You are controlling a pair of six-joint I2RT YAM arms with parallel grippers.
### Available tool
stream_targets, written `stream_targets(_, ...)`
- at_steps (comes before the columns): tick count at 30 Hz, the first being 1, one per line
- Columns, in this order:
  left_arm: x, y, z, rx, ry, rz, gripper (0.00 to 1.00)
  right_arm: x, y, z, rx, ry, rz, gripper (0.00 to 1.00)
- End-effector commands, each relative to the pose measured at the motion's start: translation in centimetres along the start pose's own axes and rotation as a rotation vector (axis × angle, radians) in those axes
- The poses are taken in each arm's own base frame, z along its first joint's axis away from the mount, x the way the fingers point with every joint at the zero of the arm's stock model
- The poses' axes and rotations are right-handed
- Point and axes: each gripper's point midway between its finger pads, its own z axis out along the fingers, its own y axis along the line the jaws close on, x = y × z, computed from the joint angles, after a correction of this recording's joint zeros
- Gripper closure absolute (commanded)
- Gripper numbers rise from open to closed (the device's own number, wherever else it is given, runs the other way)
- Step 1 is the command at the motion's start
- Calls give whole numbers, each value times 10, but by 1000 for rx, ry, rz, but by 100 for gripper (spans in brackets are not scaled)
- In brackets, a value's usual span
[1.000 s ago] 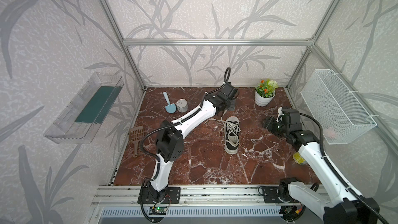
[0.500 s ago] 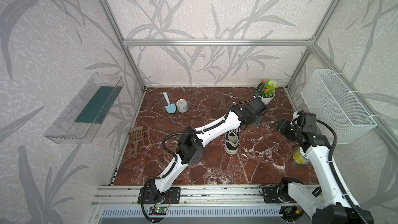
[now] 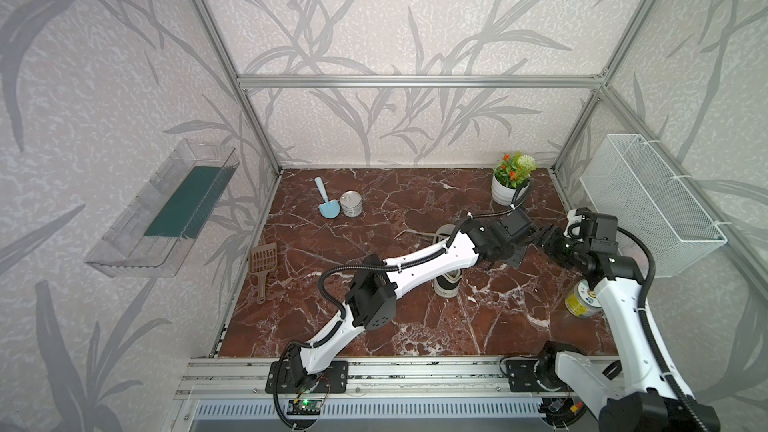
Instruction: Tie the shoes
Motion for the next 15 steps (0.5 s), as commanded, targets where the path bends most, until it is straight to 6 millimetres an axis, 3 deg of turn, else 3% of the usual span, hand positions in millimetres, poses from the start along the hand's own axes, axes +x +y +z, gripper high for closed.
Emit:
stream_targets(1,9,1,11,-7,25,-8,97,-8,9,-7,-26,-12,-20,36)
stream_targets(10,6,5,7,-21,19,30,51,-6,8,-4,-29,2,-23,35)
stream_targets(15,6,14,4,-33,34,24,47,-5,7,-4,-23,6,-24,35)
